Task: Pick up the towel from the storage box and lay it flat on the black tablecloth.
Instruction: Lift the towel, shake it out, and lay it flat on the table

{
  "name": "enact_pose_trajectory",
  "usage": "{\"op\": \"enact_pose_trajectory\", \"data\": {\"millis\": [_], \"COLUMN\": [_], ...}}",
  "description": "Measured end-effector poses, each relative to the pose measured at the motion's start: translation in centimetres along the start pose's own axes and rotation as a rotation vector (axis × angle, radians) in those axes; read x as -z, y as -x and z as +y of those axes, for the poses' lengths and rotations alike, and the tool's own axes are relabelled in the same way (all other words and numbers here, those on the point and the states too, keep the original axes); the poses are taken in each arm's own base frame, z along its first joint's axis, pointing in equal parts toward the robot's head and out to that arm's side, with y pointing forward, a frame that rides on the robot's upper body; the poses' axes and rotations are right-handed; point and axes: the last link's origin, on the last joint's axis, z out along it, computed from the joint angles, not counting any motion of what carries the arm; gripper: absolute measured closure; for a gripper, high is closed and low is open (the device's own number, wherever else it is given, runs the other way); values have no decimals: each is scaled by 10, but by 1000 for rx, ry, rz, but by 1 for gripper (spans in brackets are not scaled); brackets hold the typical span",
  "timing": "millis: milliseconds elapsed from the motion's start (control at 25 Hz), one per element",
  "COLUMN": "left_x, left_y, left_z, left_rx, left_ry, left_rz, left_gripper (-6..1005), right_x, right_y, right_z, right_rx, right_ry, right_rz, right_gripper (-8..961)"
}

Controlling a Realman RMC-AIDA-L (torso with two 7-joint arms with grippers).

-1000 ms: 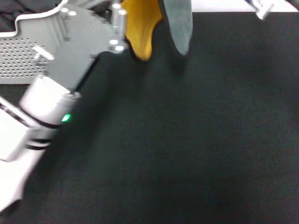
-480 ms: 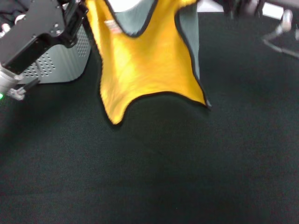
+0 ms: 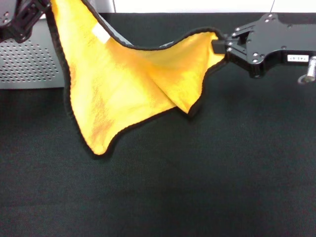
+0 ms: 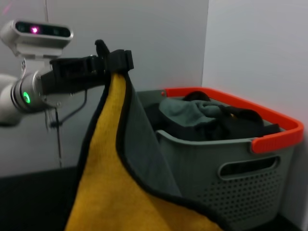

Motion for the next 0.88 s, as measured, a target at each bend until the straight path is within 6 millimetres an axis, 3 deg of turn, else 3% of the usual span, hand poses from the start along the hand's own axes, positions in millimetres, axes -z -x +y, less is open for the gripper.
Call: {"op": "enact_pose_trajectory", "data": {"millis": [200, 480, 640, 840, 880], "left_x": [4, 22, 33, 42, 44], "left_y": [1, 5, 0, -10, -9], "left_z": [4, 23, 46, 59, 59], "left_rx": [25, 130, 156, 214, 224], "left_ry": [24, 72, 143, 177, 165], "left_rz": [-30, -70, -90, -69, -66], "left_gripper": [975, 974, 973, 974, 974], "right_x": [11, 50, 71, 88, 88], "right_y": [7, 21, 34, 33, 23], "right_z": [9, 64, 90, 91, 78], "right_rx": [51, 108, 93, 50, -16], "right_ry": [11, 122, 180, 143, 129], "right_rz": [18, -15, -93, -119, -124], "right_gripper": [946, 946, 946, 946, 946]}}
